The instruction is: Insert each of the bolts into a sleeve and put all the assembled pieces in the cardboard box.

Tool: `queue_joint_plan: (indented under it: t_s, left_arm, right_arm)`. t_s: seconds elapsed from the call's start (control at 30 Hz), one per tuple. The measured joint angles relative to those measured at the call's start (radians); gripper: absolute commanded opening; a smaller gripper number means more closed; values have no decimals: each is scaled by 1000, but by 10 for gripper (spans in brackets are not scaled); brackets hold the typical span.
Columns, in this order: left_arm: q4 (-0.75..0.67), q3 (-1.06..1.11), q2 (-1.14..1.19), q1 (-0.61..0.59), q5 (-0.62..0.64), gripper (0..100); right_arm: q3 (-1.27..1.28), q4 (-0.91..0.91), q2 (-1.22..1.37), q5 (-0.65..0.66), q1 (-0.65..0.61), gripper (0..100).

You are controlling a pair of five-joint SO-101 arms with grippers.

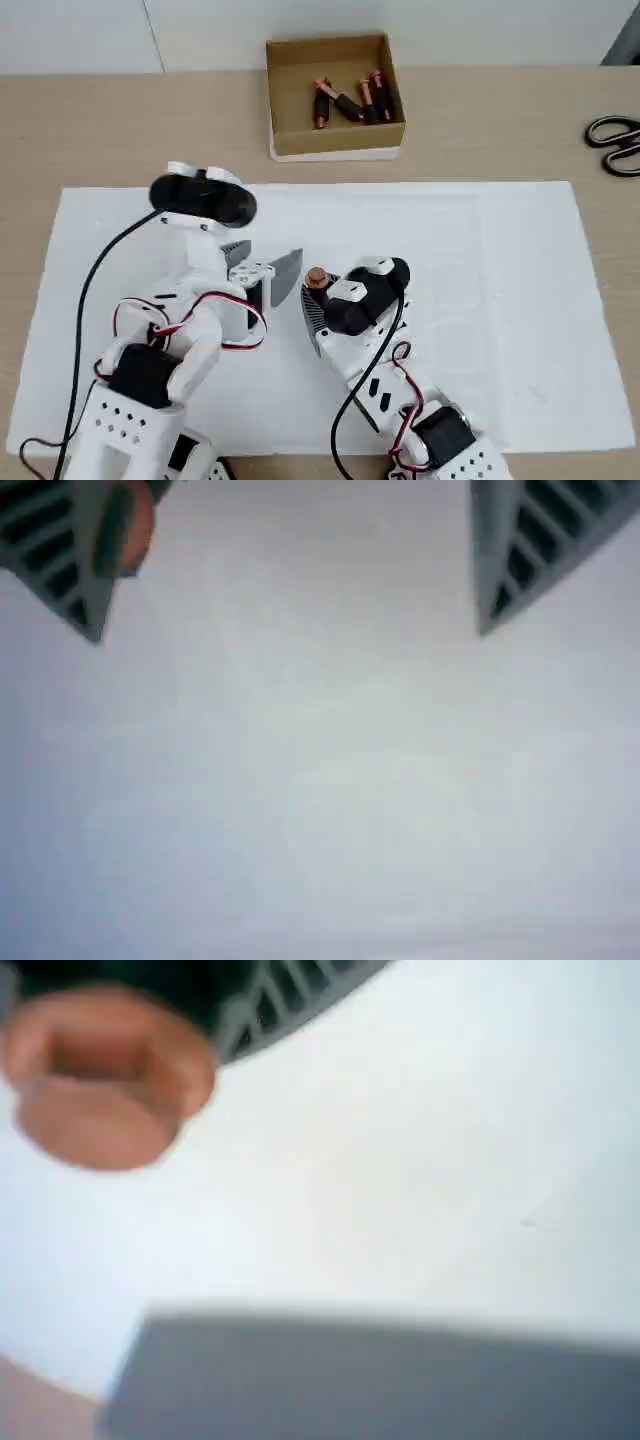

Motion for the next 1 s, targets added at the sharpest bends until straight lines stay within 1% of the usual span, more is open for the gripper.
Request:
queue_joint_plan:
  t_s: [0.13,0.2,0.27,0.47,0.6,0.67,0.77,0.83,0.87,1.0]
  left_arm:
    - [0,-20,0,-46,-3,229]
    - [0,-21,0,-94,0,229]
    - [0,-21,0,-178,0,229]
    - [2,-21,0,-531,3,229]
    - [35,3,0,-726,0,230]
    - [48,20,0,-796,-41,230]
    - [68,55,2,-838,-173,229]
    - [69,80,2,-842,-279,229]
    - [69,94,2,-845,-313,229]
    - [69,129,2,-841,-351,229]
  right_arm:
    - [0,0,0,0,0,4]
    - [0,0,0,0,3,4]
    - [0,0,0,0,23,4]
    - [0,0,0,9,160,4]
    - [-8,0,0,127,250,4]
    - [-35,0,5,186,302,4]
    - [-127,12,5,258,379,4]
    - [-212,52,5,281,442,4]
    - [-256,77,5,285,474,4]
    - [-428,141,43,292,582,4]
